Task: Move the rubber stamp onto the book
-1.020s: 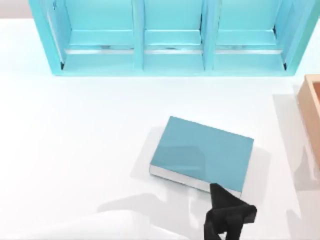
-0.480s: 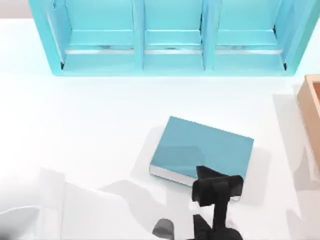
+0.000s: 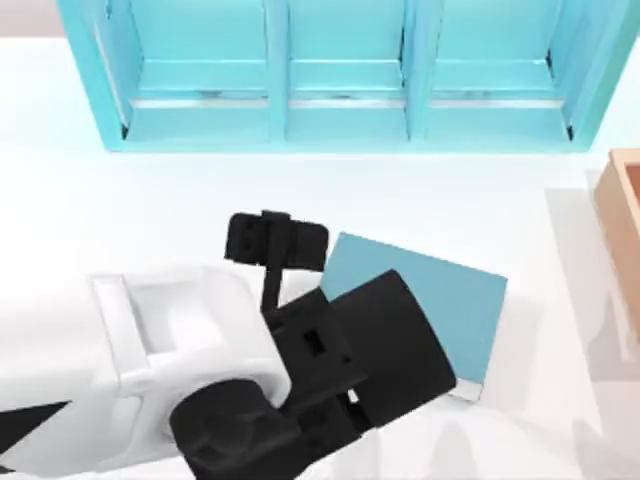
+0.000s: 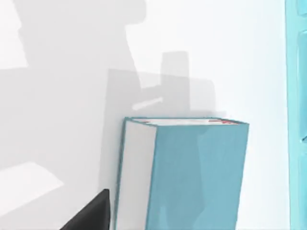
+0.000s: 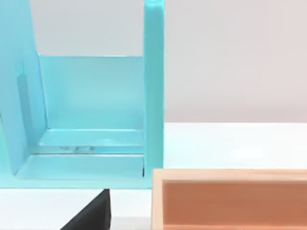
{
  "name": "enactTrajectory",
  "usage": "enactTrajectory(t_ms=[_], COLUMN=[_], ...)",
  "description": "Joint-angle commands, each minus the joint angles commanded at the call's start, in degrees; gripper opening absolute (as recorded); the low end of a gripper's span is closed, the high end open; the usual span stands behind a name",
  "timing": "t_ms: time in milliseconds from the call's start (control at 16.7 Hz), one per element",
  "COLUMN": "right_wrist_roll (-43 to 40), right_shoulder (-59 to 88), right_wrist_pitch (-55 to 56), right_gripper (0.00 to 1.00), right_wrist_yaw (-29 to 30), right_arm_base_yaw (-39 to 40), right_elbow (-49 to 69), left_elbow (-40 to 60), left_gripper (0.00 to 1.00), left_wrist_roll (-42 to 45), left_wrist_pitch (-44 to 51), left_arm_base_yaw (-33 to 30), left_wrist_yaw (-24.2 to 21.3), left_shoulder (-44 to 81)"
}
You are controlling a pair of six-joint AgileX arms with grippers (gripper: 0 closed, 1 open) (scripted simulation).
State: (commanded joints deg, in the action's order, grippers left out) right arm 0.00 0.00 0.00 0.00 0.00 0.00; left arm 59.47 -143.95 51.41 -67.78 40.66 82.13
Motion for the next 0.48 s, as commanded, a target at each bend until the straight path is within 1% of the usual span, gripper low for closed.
enactTrajectory(t_ms=[120,240,480], right_wrist_roll=[0.0,0.0,0.0], right_shoulder=[0.0,0.0,0.0], right_wrist_pitch=[0.0,0.0,0.0], right_gripper=[1.00,1.00,1.00], right_wrist_yaw=[0.0,0.0,0.0], right_arm_base_yaw=[0.0,0.0,0.0], right_elbow=[0.0,0.0,0.0], left_elbow=[-6.6,-13.4,-27.0], left_gripper=[1.00,1.00,1.00], left_wrist_roll=[17.1,35.9,73.7], left_wrist_pitch=[-5.2,-11.0,-23.0], left_arm_base_yaw=[6.8,14.2,29.6], left_wrist_yaw=[-7.1,-13.9,-25.4], left_shoulder=[-11.1,-22.5,-43.9])
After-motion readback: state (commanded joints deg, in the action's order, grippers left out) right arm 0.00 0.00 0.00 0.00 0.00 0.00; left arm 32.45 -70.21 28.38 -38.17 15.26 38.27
